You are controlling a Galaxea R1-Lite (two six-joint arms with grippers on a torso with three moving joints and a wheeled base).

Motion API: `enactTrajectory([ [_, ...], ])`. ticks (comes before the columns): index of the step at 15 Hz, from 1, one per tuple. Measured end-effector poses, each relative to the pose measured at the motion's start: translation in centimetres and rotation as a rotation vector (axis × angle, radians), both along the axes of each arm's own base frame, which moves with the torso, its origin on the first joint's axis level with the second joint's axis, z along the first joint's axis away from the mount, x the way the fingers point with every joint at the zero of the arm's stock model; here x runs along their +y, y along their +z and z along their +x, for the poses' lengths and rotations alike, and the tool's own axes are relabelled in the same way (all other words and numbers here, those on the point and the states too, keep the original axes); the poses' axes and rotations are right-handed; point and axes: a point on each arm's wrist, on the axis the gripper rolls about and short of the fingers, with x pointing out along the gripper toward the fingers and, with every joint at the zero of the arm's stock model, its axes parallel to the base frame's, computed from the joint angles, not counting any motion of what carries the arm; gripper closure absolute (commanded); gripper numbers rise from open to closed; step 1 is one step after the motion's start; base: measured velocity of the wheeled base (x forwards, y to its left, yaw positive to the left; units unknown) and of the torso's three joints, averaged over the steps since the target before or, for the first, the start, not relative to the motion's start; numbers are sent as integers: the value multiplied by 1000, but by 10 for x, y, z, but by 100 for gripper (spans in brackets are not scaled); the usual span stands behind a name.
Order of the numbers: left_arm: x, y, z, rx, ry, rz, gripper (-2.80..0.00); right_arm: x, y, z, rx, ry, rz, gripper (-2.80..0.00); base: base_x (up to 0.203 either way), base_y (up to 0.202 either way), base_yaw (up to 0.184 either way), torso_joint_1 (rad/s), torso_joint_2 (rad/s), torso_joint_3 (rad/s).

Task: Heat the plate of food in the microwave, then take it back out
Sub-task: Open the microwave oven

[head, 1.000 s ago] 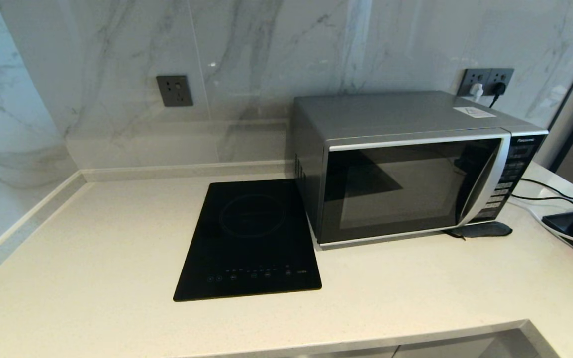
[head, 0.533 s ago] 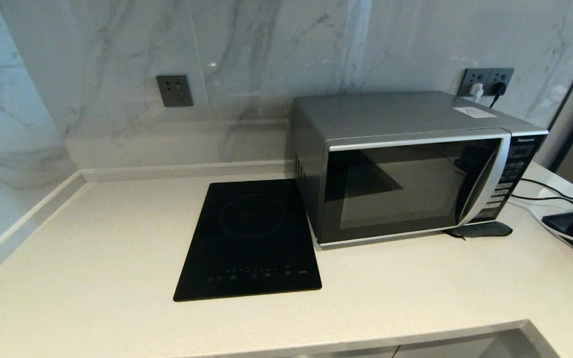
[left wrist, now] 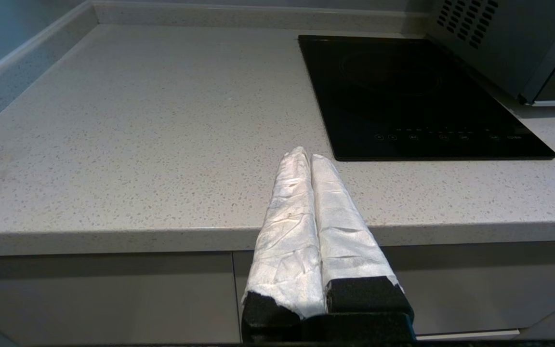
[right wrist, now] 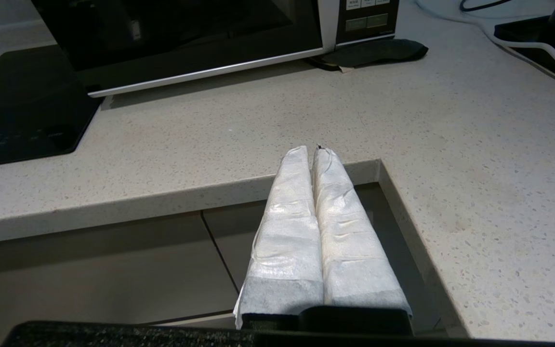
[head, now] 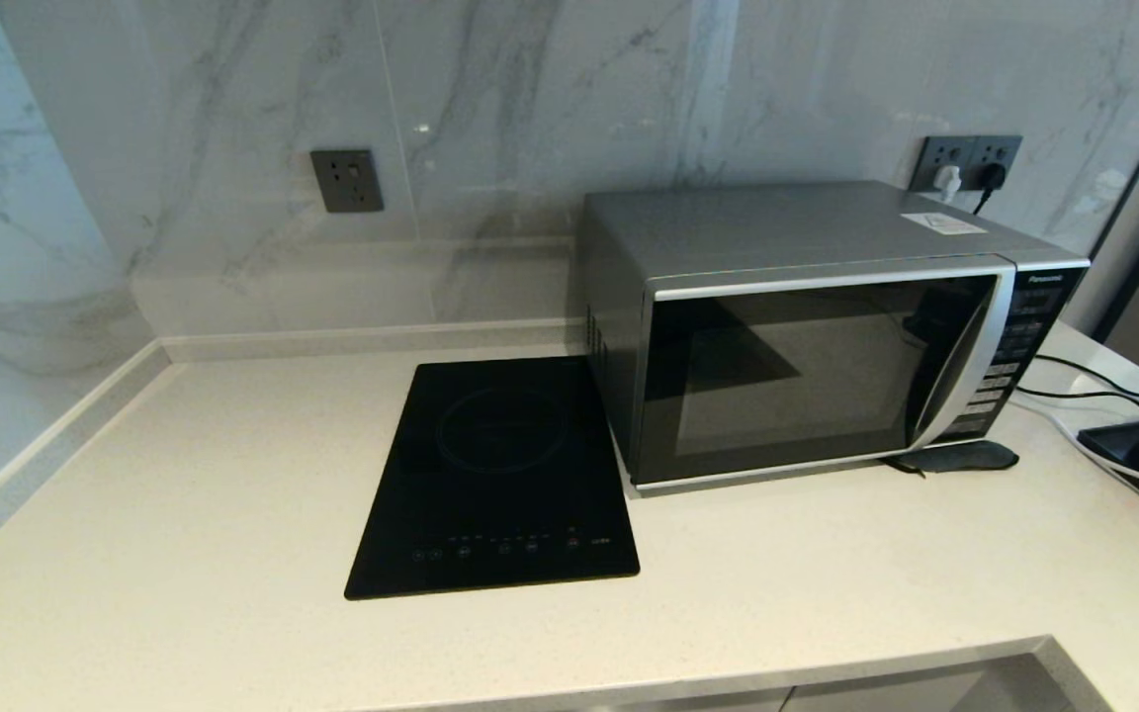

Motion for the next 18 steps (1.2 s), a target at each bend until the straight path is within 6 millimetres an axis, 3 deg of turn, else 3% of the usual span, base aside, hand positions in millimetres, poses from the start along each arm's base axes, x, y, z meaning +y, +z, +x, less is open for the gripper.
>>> enactTrajectory([
  [16, 0, 0, 0, 0, 0, 0, 0, 0, 1, 0, -5, -3, -8, 0, 0, 0, 0, 0, 0, 0],
  [18, 0, 0, 0, 0, 0, 0, 0, 0, 15, -5, -43, 0, -7, 0, 0, 0, 0, 0, 0, 0],
])
